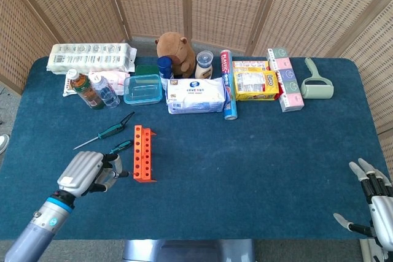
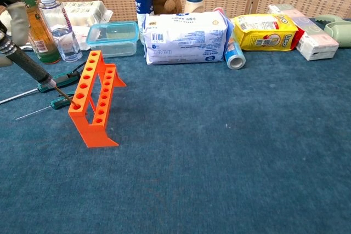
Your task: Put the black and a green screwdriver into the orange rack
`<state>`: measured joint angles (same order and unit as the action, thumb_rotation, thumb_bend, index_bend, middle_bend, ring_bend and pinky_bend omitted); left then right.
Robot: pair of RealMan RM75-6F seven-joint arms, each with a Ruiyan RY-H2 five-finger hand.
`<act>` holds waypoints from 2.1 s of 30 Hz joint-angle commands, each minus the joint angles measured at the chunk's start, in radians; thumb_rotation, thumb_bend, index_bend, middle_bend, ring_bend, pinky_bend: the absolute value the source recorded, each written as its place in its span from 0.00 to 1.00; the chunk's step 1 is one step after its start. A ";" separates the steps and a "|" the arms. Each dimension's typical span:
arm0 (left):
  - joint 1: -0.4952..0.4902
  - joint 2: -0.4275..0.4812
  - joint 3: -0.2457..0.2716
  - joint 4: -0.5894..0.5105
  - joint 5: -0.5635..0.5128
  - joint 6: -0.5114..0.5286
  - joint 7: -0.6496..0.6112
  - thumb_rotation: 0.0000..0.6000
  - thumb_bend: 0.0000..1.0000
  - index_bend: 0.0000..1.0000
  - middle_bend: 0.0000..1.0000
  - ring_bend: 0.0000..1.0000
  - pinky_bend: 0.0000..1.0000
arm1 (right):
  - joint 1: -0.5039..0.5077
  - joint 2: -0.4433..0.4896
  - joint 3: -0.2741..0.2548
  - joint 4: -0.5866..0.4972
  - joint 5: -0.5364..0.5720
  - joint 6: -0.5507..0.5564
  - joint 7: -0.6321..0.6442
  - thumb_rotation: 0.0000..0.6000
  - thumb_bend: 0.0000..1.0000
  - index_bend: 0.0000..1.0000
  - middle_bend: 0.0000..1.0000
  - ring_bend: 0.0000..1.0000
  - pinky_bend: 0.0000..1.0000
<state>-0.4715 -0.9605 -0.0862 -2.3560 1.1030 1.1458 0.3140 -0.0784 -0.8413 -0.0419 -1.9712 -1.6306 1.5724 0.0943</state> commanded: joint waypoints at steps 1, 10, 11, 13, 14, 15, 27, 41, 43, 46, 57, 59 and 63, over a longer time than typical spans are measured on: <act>-0.043 -0.026 -0.021 0.000 -0.084 -0.014 0.042 1.00 0.50 0.57 0.89 0.82 0.86 | 0.000 0.000 0.000 0.000 0.000 0.000 0.000 1.00 0.03 0.00 0.00 0.01 0.00; -0.103 -0.051 -0.041 0.000 -0.210 -0.002 0.103 1.00 0.50 0.57 0.89 0.82 0.85 | 0.000 0.002 0.000 0.001 -0.001 0.001 0.007 1.00 0.03 0.00 0.00 0.01 0.00; -0.110 -0.055 -0.044 0.000 -0.222 0.001 0.111 1.00 0.50 0.57 0.89 0.82 0.85 | 0.000 0.003 -0.001 0.001 -0.001 0.001 0.006 1.00 0.03 0.00 0.00 0.01 0.00; -0.129 -0.064 -0.044 0.000 -0.252 0.005 0.139 1.00 0.50 0.57 0.89 0.82 0.85 | 0.000 0.003 -0.001 0.001 -0.001 0.000 0.008 1.00 0.03 0.00 0.00 0.01 0.00; -0.138 -0.069 -0.045 0.000 -0.267 0.007 0.149 1.00 0.50 0.57 0.89 0.82 0.85 | 0.000 0.004 -0.001 0.000 -0.001 -0.001 0.009 1.00 0.03 0.00 0.00 0.01 0.00; -0.143 -0.073 -0.045 0.000 -0.277 0.010 0.157 1.00 0.50 0.57 0.89 0.82 0.85 | 0.000 0.005 -0.001 0.000 -0.001 -0.001 0.010 1.00 0.03 0.00 0.00 0.01 0.00; -0.219 -0.152 -0.044 0.017 -0.416 0.068 0.253 1.00 0.50 0.57 0.89 0.82 0.85 | -0.002 0.011 -0.002 0.001 -0.003 0.004 0.024 1.00 0.03 0.00 0.00 0.01 0.00; -0.246 -0.174 -0.034 0.016 -0.439 0.103 0.278 1.00 0.50 0.44 0.89 0.81 0.85 | -0.003 0.012 -0.002 0.002 -0.006 0.008 0.029 1.00 0.03 0.00 0.00 0.01 0.00; -0.249 -0.175 -0.030 0.013 -0.441 0.109 0.285 1.00 0.50 0.39 0.89 0.81 0.85 | -0.003 0.013 -0.002 0.002 -0.006 0.009 0.030 1.00 0.03 0.00 0.00 0.01 0.00; -0.252 -0.177 -0.028 0.009 -0.444 0.117 0.291 1.00 0.50 0.31 0.89 0.81 0.85 | -0.003 0.012 -0.002 0.002 -0.007 0.008 0.030 1.00 0.03 0.00 0.00 0.01 0.00; -0.239 -0.165 -0.014 0.000 -0.387 0.134 0.269 1.00 0.50 0.31 0.89 0.81 0.85 | -0.004 0.012 -0.002 0.002 -0.008 0.010 0.029 1.00 0.03 0.00 0.00 0.01 0.00; -0.233 -0.157 -0.008 0.000 -0.368 0.133 0.262 1.00 0.50 0.31 0.89 0.81 0.85 | -0.004 0.012 -0.003 0.001 -0.008 0.009 0.029 1.00 0.03 0.00 0.00 0.01 0.00; -0.216 -0.141 0.007 0.000 -0.299 0.126 0.242 1.00 0.46 0.31 0.89 0.80 0.85 | -0.004 0.012 -0.003 0.001 -0.010 0.010 0.027 1.00 0.03 0.00 0.00 0.01 0.00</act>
<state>-0.6976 -1.1109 -0.0890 -2.3559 0.7713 1.2755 0.5662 -0.0823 -0.8295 -0.0450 -1.9701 -1.6401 1.5822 0.1220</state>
